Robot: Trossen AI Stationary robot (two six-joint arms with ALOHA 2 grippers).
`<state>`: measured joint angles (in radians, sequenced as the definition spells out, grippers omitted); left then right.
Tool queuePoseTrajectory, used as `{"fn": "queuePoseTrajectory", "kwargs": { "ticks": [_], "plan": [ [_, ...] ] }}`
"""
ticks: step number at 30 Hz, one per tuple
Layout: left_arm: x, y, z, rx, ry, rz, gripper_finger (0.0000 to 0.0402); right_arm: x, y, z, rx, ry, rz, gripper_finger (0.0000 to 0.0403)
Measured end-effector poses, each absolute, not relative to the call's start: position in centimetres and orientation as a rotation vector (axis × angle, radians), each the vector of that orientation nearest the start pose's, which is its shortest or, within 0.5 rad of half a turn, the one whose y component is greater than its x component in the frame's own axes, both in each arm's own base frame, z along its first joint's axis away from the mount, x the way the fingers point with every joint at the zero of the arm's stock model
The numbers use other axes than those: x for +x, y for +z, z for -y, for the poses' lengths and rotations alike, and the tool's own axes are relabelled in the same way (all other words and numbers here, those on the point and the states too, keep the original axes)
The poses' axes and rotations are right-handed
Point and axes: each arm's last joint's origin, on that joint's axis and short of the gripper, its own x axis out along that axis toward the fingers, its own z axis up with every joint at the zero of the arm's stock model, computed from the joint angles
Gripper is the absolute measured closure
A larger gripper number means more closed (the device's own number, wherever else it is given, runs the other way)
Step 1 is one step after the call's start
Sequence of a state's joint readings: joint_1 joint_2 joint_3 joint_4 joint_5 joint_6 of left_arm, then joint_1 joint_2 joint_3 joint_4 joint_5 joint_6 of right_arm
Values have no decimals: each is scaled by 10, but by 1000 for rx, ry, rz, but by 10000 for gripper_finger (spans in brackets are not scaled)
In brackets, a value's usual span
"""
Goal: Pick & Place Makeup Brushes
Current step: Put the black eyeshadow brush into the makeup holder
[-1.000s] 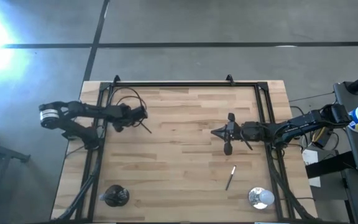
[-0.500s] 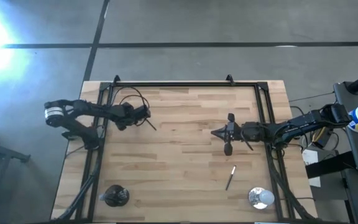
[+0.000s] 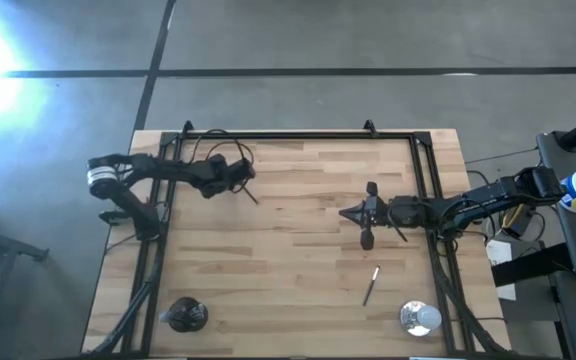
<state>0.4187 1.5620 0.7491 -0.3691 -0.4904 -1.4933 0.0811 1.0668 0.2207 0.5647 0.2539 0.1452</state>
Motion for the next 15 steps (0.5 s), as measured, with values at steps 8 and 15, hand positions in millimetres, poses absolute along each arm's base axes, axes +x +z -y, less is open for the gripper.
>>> {"fn": "queuePoseTrajectory", "kwargs": {
  "ticks": [8, 15],
  "plan": [
    [252, 124, -140, -1097, 1601, -468, 323, 192, 165, -9, 98, -190, -263, 394],
    [260, 133, -145, -1050, 1565, -478, 323, 192, 165, -10, 94, -184, -263, 394]
  ]
}}
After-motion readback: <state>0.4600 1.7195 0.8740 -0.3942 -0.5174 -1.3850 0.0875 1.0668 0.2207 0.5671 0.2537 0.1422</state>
